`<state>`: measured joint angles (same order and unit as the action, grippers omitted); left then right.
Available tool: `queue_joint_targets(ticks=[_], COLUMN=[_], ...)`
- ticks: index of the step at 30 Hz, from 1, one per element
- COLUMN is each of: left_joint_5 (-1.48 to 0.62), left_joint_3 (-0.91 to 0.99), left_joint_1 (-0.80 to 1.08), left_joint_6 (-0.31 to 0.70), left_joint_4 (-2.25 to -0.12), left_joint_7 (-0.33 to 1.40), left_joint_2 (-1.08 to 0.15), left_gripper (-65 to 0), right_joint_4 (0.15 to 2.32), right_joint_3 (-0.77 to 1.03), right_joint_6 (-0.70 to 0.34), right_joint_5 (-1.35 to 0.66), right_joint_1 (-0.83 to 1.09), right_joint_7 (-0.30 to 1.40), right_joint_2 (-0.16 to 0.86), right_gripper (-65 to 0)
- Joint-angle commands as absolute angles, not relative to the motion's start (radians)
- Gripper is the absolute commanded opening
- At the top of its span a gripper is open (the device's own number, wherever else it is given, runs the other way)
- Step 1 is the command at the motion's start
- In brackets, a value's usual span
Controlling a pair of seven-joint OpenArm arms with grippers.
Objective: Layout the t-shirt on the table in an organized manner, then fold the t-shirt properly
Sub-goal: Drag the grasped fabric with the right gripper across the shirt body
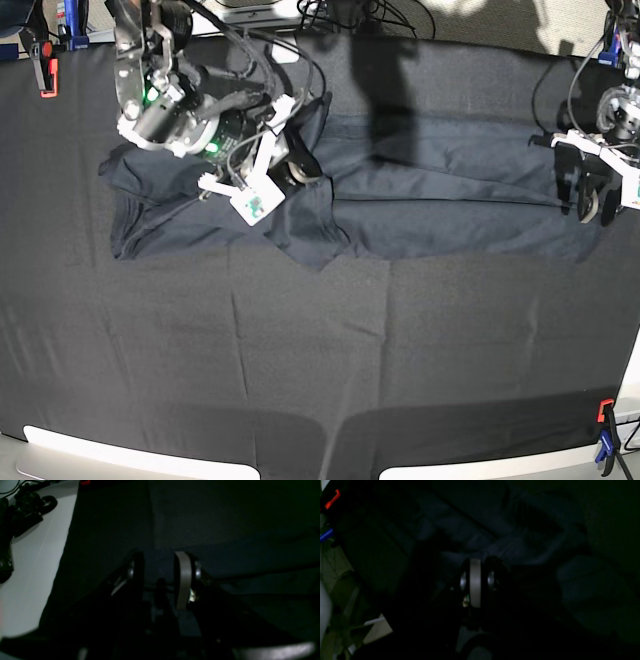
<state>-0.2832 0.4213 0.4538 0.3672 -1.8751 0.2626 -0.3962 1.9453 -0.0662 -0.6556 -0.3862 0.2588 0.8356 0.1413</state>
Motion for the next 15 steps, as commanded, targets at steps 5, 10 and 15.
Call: queue_joint_targets(ticks=[5, 10, 15], left_joint_5=[-0.289, -0.289, -0.289], left_joint_3=[0.430, 0.430, 0.430], left_joint_1=[0.449, 0.449, 0.449], left_joint_6=[0.360, 0.360, 0.360], left_joint_4=[-1.891, -1.891, -1.891], left_joint_7=[0.238, 0.238, 0.238], left_joint_2=[-0.410, -0.410, -0.410], left_gripper=[-47.6, -47.5, -47.5], right_joint_4=[1.967, 1.967, 1.967], right_joint_3=[-0.162, -0.251, -0.247], right_joint_6=[-0.666, -0.666, -0.666], right_joint_5=[-0.405, -0.404, -0.404], right_joint_1=[0.252, 0.252, 0.249], right_joint_7=[0.833, 0.905, 0.918], right_joint_2=[0.141, 0.141, 0.141], right_gripper=[-64.8, -51.8, -40.8])
